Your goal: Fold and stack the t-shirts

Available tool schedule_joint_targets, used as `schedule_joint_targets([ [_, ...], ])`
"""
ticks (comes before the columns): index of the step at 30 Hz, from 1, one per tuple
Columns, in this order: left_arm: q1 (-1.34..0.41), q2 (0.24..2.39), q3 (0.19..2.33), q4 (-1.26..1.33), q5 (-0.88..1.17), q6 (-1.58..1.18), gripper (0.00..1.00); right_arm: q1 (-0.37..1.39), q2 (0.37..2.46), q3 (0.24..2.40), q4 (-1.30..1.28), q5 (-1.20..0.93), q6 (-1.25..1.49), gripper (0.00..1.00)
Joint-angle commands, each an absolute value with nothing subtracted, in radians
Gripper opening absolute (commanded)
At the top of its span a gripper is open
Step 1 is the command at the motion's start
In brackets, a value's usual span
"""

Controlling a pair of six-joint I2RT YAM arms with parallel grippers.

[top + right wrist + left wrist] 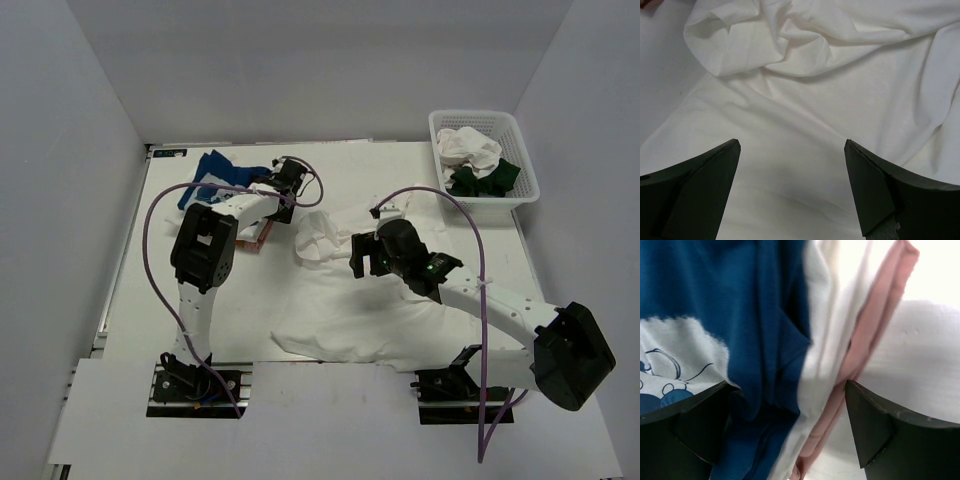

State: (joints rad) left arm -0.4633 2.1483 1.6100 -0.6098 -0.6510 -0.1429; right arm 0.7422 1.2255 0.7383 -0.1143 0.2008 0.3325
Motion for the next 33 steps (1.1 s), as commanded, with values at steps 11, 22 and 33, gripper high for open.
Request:
schedule_joint_targets([
  [11,-0.351,2.252,1.663,-0.534,-0.715,-0.282,1.0,0.719,1.226,0.735,-0.094,0.255,0.34,0.9],
  [22,-0.201,2.301,1.654,-0.197,-0.621,0.0,1.0,0.699,1.247,0.713,-0.054,0.285,0.368,0.9],
  [33,-0.115,2.492,1.856,-0.061,-0.48,0.271,1.0,0.664,1.35,0.77,-0.051,0.287,0.391,0.9],
])
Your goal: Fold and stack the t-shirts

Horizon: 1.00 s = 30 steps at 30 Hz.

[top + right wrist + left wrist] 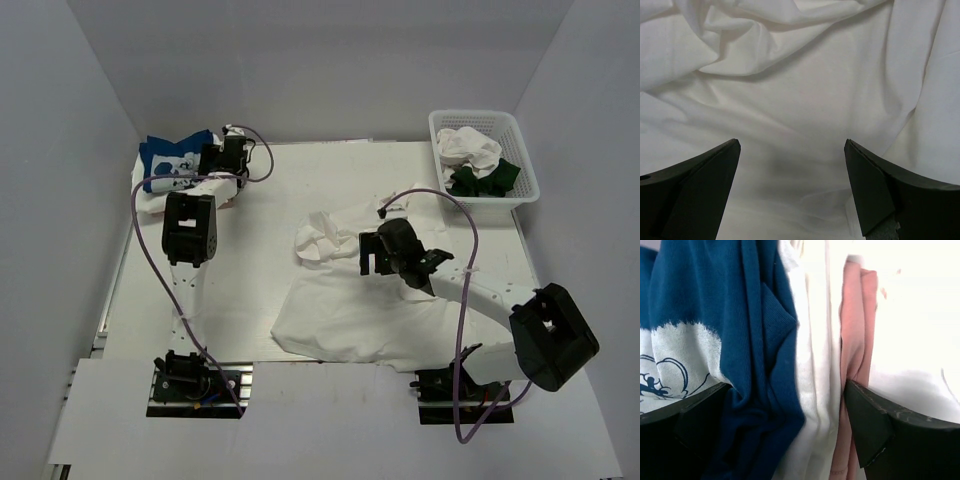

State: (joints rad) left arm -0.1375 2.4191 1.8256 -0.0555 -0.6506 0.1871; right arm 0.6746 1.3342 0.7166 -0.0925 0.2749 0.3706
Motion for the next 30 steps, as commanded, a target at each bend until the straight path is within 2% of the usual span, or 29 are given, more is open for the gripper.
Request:
schedule_joint_targets([
  [1,-0.115,2.505,1.874,-0.061,-0.468,0.287,1.0,0.663,1.356,0.773,-0.057,0.285,0.397,0.9],
  [7,-0.115,2.53,1.904,-0.092,-0.446,0.35,1.0,0.644,1.388,0.782,-0.057,0.296,0.402,0.9],
  [14,-0.115,2.225,1.835,-0.107,-0.413,0.243,1.0,0.643,1.417,0.822,-0.044,0.192,0.361,0.9],
  [18,-0.115,2.036,1.813,-0.21,-0.319,0.111,1.0,0.643,1.422,0.824,-0.032,0.137,0.345,0.9],
  [23,-0.103,1.789,1.588,-0.187,-0.325,-0.102,1.0,0.647,1.425,0.85,-0.04,0.114,0.33,0.9],
  [28,-0.048,1.747,1.52,-0.31,-0.449,-0.264,1.0,0.649,1.416,0.833,-0.023,0.075,0.327,0.9],
  [30,0.015,1.77,1.535,-0.431,-0.427,-0.394,1.0,0.646,1.428,0.837,-0.02,0.058,0.325,0.9],
])
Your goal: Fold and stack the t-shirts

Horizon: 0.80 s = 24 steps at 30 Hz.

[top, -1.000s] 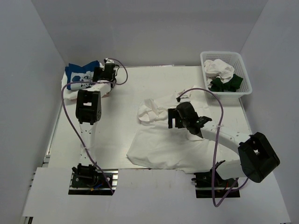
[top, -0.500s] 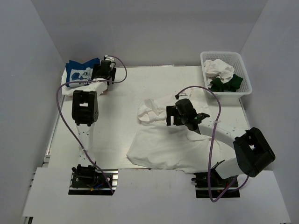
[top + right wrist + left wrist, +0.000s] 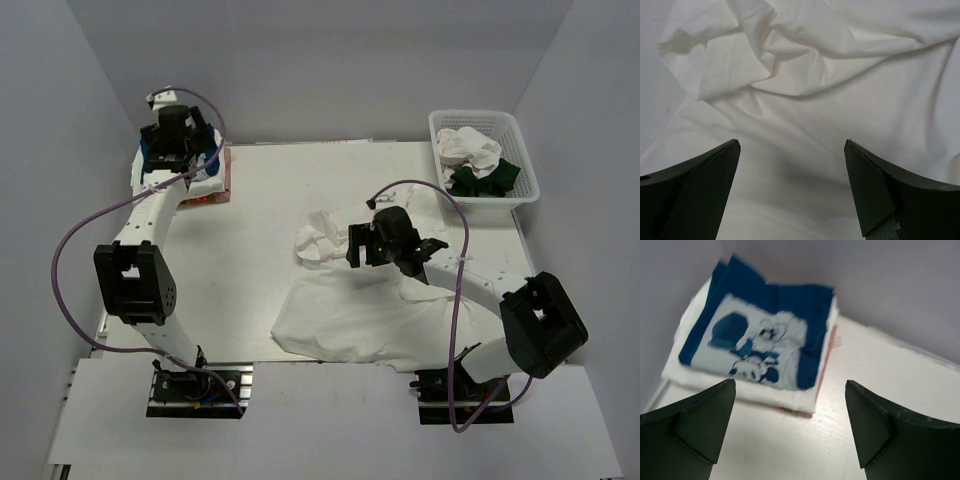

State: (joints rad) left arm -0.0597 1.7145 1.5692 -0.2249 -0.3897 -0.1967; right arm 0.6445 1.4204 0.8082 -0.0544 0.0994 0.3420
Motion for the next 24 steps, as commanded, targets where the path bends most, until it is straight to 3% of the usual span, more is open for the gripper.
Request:
schedule_joint_targets([
  [1,0.043,1.779,1.536,-0.466,-0.357,-0.432,1.0,0.646,1.449,0.856,-0.041,0.055,0.327,0.9],
  [6,0.169,1.741,1.291,-0.3,-0.091,-0.482,1.0,0.646,1.486,0.879,-0.04,0.011,0.302,0.9],
  [11,0.201,1.75,1.191,-0.169,-0.006,-0.442,1.0,0.644,1.523,0.9,-0.052,0.011,0.281,0.9],
  [24,0.27,2.008,1.321,-0.108,0.048,-0.387,0.98,0.647,1.499,0.916,-0.054,0.061,0.253,0.9],
])
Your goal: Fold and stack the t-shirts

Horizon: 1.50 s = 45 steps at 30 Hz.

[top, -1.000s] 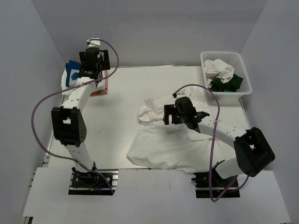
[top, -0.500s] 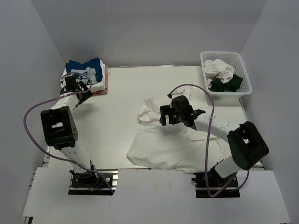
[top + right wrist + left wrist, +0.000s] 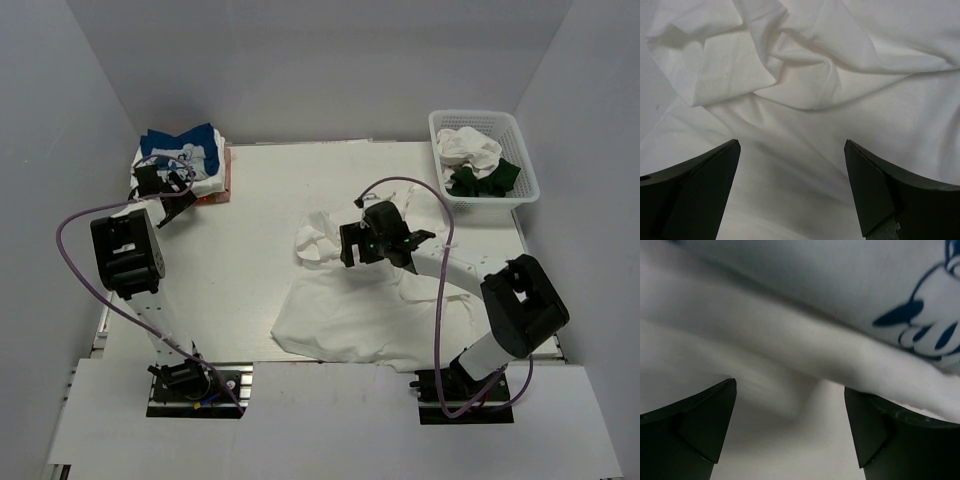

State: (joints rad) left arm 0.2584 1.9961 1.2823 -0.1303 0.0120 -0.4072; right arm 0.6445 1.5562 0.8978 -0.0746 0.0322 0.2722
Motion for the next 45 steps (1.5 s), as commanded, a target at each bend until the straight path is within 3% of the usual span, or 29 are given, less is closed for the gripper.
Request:
schedule_joint_targets([
  [1,0.27,2.02,1.321,-0.095,0.038,-0.374,0.98,0.649,1.496,0.916,-0.054,0.087,0.249,0.9],
  [17,0.325,2.272,1.764,-0.248,-0.069,-0.288,0.98,0.644,1.451,0.887,-0.097,0.143,0.244,0.9],
  [27,0.314,2.028,1.467,-0.152,0.0,-0.336,0.98,0.643,1.433,0.896,-0.104,0.155,0.267,0.9],
  [33,0.295,1.702,1.194,-0.206,0.124,-0.546,0.95,0.637,1.329,0.867,-0.097,0.218,0.372,0.9],
  [37,0.175,1.473,1.039,-0.164,0.282,-0.589,1.0,0.617,1.232,0.798,-0.136,0.265,0.464,0.9],
  [40,0.05,1.39,1.017,-0.164,0.282,-0.565,1.0,0.588,1.198,0.763,-0.161,0.276,0.506,0.9],
  [45,-0.266,1.48,1.146,-0.285,0.157,-0.437,1.0,0.535,1.141,0.73,-0.227,0.285,0.545,0.9],
])
